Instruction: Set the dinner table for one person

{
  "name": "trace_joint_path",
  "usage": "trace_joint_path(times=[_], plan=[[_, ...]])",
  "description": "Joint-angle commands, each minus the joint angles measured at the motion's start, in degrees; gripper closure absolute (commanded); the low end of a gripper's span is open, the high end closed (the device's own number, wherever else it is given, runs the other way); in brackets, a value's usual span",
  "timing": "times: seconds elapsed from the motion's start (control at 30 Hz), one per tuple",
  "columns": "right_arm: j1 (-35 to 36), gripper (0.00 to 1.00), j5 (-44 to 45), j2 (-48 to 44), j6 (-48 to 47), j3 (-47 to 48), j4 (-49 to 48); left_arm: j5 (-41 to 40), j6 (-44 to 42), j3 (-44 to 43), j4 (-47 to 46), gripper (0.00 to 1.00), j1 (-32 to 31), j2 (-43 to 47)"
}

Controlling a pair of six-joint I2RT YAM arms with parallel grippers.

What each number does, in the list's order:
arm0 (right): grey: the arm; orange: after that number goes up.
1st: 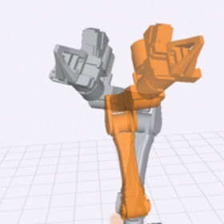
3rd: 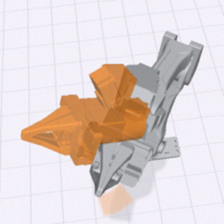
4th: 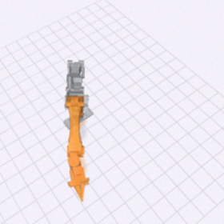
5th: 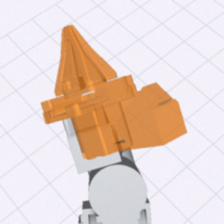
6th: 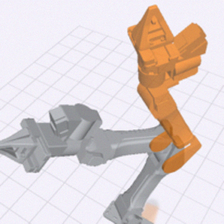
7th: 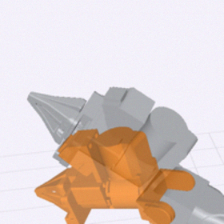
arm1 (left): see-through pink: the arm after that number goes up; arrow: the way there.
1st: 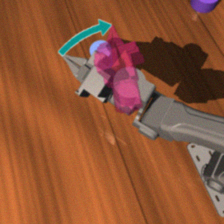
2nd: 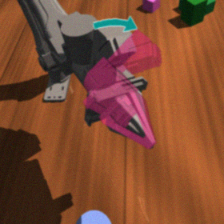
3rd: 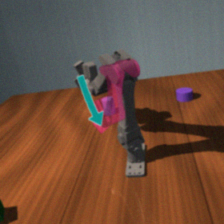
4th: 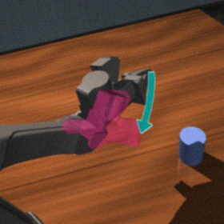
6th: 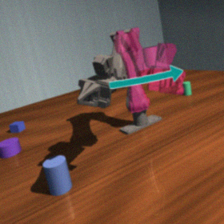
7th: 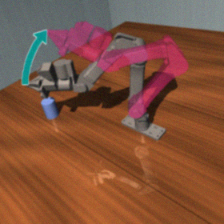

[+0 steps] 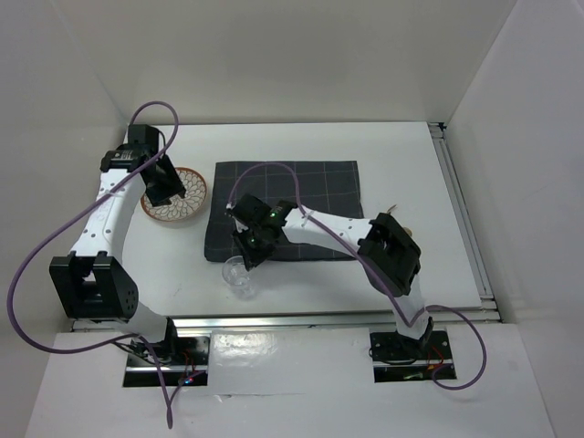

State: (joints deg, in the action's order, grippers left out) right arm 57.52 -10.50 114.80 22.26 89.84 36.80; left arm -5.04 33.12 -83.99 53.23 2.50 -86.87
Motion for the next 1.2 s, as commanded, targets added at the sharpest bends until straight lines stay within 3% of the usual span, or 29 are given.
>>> trace_joint_path(times=[0.0,0.03,0.13,0.27,0.4,0.63,0.83,1.17], plan=[[0.4,0.77,1.7,-1.3,-0.6,5.0,1.0,0.7,-0.8,-0.1,0.2,0.46,0.2,2.1],[0.4,0.88,3.5,-1.3,-0.6,5.7,2.3,0.7,-0.8,-0.1,0.2,0.46,0.2,2.1],[0.4,1.0,7.9,-2.8,-0.6,9.7,6.4,1.3,-0.8,-0.7,0.2,0.46,0.2,2.1],[-4.3,1.0,14.4,-4.1,-2.7,16.2,12.6,1.9,-1.3,-2.0,0.2,0.45,0.2,2.1],[-14.9,1.0,17.4,-4.7,-2.2,19.8,15.1,1.9,-1.3,-3.9,0.2,0.45,0.2,2.1],[-35.2,1.0,19.6,5.8,0.8,32.1,19.5,3.8,-1.3,-3.9,0.7,0.45,0.7,0.9],[-42.6,1.0,19.1,14.3,1.5,41.2,20.2,3.8,-1.8,-2.9,0.7,0.45,0.7,0.9],[-48.3,1.0,15.3,19.0,2.0,40.7,17.3,3.8,-1.8,-1.7,0.7,0.45,0.7,0.9]])
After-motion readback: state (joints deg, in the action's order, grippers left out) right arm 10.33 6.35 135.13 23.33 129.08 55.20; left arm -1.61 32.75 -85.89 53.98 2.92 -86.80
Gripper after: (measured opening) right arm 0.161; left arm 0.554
